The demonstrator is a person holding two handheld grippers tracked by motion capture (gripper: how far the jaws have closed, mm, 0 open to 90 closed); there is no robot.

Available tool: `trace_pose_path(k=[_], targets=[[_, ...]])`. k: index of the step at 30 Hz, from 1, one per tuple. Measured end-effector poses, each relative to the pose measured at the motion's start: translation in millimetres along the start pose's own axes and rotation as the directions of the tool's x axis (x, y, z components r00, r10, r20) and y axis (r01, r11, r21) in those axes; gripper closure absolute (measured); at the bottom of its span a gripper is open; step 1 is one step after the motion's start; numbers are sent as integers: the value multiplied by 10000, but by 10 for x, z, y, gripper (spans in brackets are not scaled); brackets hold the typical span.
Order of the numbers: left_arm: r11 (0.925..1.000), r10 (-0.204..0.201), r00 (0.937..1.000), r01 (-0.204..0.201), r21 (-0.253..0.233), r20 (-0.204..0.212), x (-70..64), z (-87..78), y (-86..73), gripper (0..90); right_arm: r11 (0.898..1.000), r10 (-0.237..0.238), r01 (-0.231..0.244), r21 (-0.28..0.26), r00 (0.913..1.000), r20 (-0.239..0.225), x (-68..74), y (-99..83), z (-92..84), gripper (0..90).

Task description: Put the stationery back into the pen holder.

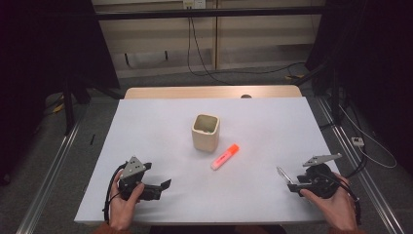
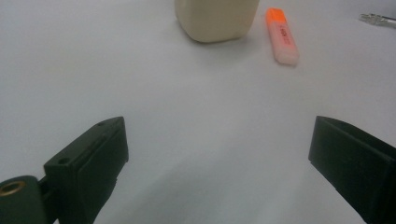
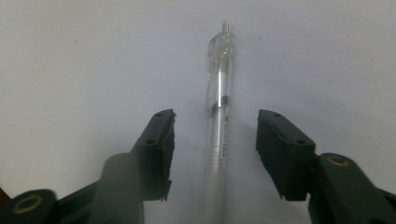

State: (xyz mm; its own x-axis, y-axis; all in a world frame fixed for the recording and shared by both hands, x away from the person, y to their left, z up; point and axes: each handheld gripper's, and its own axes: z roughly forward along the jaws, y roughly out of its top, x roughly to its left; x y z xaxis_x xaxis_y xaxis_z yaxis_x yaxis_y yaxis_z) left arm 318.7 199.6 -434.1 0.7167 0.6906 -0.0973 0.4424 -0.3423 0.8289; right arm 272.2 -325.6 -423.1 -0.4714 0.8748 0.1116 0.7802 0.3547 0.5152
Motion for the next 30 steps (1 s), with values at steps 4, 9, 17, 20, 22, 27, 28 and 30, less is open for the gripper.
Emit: trace_pose_path(k=[4, 9, 17, 20, 22, 27, 28, 30], targets=[[10000, 16, 10000, -16, 10, -2, 0, 1, 0, 47, 9993, -68, 59, 363, 9997, 244, 7, -28, 12, 562], [10000, 20, 10000, -20, 18, -6, 2, 1, -1, 47, 9988, 26, -43, 482, 9994, 341, 3, -63, 2, 616], [10000, 6, 10000, -7, 64, 21, -4, 7, -2, 47, 9947, -705, 638, 804, 9940, 833, 80, -78, 11, 684], [9999, 14, 9999, -15, 116, 105, 3, 4, -2, 47, 9916, -993, 920, 905, 9919, 788, 121, -69, 20, 781], [10000, -1, 10000, 1, 77, 17, -4, 6, -5, 47, 9920, -915, 846, 932, 9932, 723, 120, -68, 22, 788], [10000, -19, 10000, 19, 61, -3, 1, 6, -11, 47, 9928, -752, 698, 973, 9958, 532, 84, -61, 24, 782], [10000, -27, 10000, 27, 41, 8, 2, 7, -12, 47, 9925, -794, 737, 979, 9953, 561, 89, -60, 25, 786], [9999, -10, 10000, 10, 109, -22, 2, 5, -10, 47, 9921, -805, 746, 1005, 9952, 561, 92, -55, 26, 795]])
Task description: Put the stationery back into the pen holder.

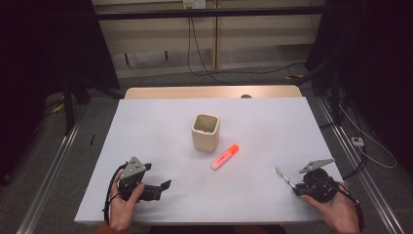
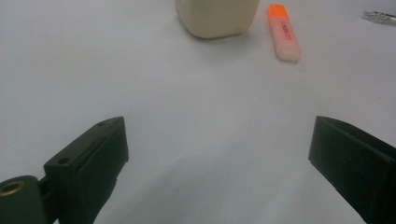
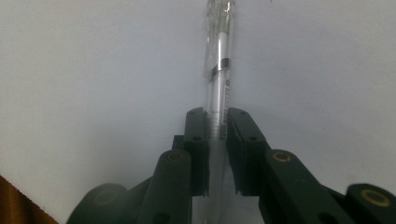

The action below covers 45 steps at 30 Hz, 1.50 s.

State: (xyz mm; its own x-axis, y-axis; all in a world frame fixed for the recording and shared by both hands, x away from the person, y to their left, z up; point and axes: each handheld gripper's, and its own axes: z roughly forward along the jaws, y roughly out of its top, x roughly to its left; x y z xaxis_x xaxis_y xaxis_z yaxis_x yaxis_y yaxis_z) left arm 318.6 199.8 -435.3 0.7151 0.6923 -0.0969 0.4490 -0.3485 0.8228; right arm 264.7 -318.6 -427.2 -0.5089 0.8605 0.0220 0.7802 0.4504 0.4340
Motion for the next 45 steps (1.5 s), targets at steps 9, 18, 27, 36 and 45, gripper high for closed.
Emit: trace_pose_path(k=[9, 18, 27, 36, 45], targets=[[10000, -41, 10000, 41, -59, 16, 4, -2, -6, 47, 9998, 116, -121, -144, 9995, -311, -46, -14, -14, 803], [9999, -124, 9999, 124, -46, -16, 4, -20, -19, 47, 9971, 48, -96, -757, 9979, -640, -67, 33, -61, 803], [9999, -112, 9999, 112, -21, -73, 3, -32, -24, 47, 9868, -339, 205, -1604, 9961, -813, -51, 109, -122, 804], [10000, -49, 10000, 49, -71, -63, -12, -31, -19, 47, 9798, -1213, 978, -1747, 9842, -1293, 85, 254, -95, 803], [9971, 763, 9971, -763, 69, -20, -117, -52, 56, 48, 9719, -1638, 1283, -1974, 9708, -1751, 147, 361, -49, 803]])
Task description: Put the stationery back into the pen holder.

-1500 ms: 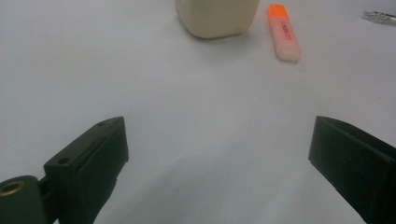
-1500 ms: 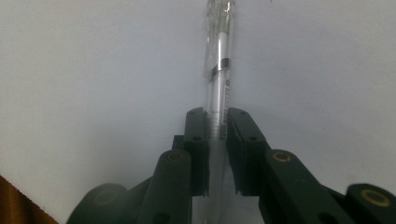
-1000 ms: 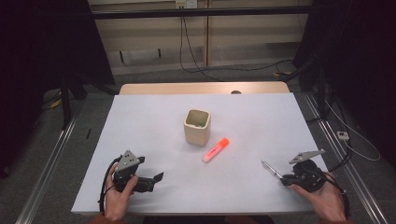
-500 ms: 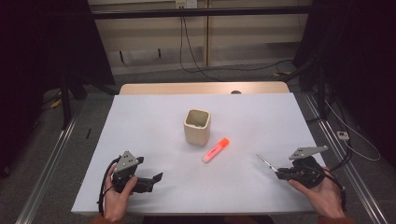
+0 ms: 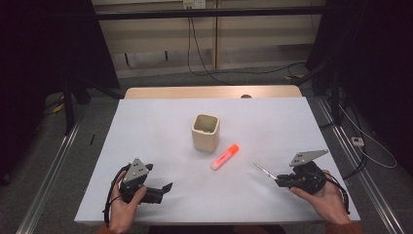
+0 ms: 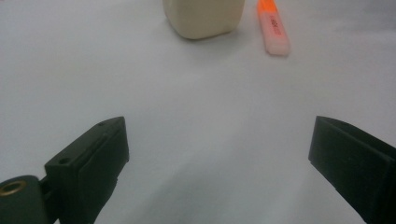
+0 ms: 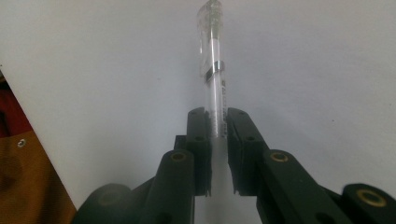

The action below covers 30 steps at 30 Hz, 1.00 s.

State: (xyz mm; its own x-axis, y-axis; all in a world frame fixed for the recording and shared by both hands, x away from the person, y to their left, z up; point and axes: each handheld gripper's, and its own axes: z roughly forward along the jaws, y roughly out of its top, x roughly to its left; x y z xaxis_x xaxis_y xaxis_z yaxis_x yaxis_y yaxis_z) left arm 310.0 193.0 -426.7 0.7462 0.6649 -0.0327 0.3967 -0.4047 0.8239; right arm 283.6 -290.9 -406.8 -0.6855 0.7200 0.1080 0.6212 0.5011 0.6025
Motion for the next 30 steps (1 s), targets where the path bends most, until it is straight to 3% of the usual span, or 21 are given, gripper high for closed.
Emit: trace_pose_path(k=[13, 19, 25, 30], targets=[[9953, 763, 9971, -762, -593, -14, -156, -45, 108, 44, 9985, -539, 538, -29, 9971, -544, 125, 243, 129, 803], [9868, 1352, 9906, -1366, -874, -216, -221, 8, 154, 44, 9965, -833, 838, 29, 9936, -761, 190, 374, 209, 803], [9814, 1388, 9903, -1360, -1356, 113, -274, 73, 186, 43, 9947, -1017, 1024, 27, 9905, -927, 236, 471, 264, 804], [9773, 1734, 9843, -1679, -1293, 321, -345, 145, 209, 43, 9933, -1143, 1156, 66, 9881, -1033, 267, 513, 305, 803]])
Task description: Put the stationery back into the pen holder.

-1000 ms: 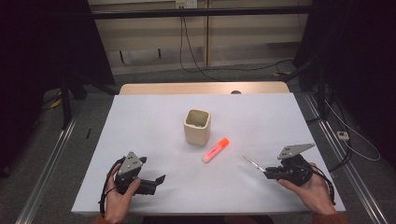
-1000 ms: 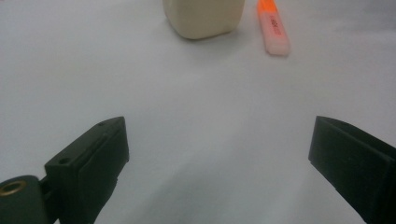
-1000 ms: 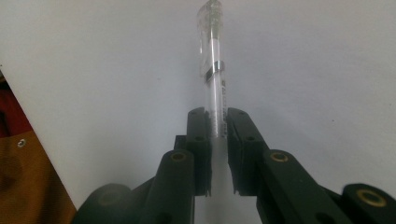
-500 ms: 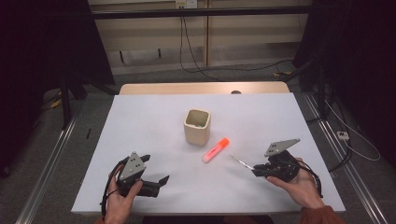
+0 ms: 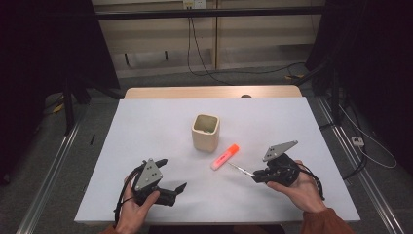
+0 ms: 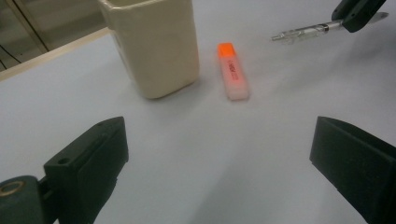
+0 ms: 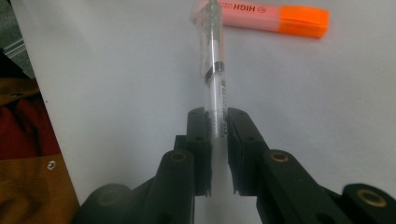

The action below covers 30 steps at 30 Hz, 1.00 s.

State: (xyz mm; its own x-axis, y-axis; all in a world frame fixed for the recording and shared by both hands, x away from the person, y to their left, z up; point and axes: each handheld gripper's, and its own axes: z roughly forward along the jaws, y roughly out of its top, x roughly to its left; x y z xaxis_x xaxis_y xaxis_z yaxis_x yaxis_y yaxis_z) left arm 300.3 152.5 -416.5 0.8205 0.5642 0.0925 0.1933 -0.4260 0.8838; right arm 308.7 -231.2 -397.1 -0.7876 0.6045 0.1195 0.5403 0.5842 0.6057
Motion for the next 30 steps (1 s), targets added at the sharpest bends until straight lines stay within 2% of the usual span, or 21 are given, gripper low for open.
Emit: trace_pose_path(k=[2, 4, 6, 10, 11, 13, 15, 17, 20, 25, 28, 30], targets=[[10000, 84, 9998, -83, -37, 168, -16, 22, 14, 43, 10000, -64, 64, 28, 10000, -44, 5, 17, 10, 803], [9993, 231, 9997, -232, -310, -25, -40, 37, 29, 43, 10000, -75, 75, 26, 9999, -104, 7, 34, 20, 803], [9983, 300, 9995, -297, -511, 50, -48, 55, 39, 43, 10000, -66, 66, 30, 9999, -104, 9, 51, 26, 804], [9957, 584, 9980, -600, -706, -243, -61, 110, 50, 53, 9998, -182, 182, 27, 9997, -184, 15, 104, 44, 804], [9951, 624, 9979, -636, -756, -172, -63, 125, 58, 53, 9998, -203, 203, 36, 9996, -215, 22, 121, 51, 804], [9934, 856, 9961, -871, -741, -230, -73, 155, 77, 53, 9996, -288, 290, 76, 9993, -231, 36, 158, 65, 804], [9888, 1301, 9910, -1321, -692, -324, -87, 195, 105, 53, 9992, -394, 397, 103, 9988, -277, 47, 195, 82, 804], [9869, 1432, 9894, -1445, -723, -237, -98, 248, 137, 53, 9987, -484, 489, 131, 9983, -325, 57, 234, 95, 803], [9732, 2161, 9749, -2195, -683, -535, -143, 319, 174, 52, 9983, -571, 577, 130, 9975, -428, 67, 285, 116, 804], [9626, 2612, 9629, -2651, -567, -675, -175, 428, 214, 53, 9980, -612, 620, 139, 9967, -537, 76, 344, 162, 804], [9519, 2976, 9515, -3020, -518, -785, -201, 483, 240, 53, 9975, -671, 681, 161, 9961, -578, 85, 376, 190, 804], [9419, 3274, 9412, -3321, -499, -835, -218, 516, 257, 53, 9971, -740, 750, 147, 9955, -595, 91, 400, 193, 804]])
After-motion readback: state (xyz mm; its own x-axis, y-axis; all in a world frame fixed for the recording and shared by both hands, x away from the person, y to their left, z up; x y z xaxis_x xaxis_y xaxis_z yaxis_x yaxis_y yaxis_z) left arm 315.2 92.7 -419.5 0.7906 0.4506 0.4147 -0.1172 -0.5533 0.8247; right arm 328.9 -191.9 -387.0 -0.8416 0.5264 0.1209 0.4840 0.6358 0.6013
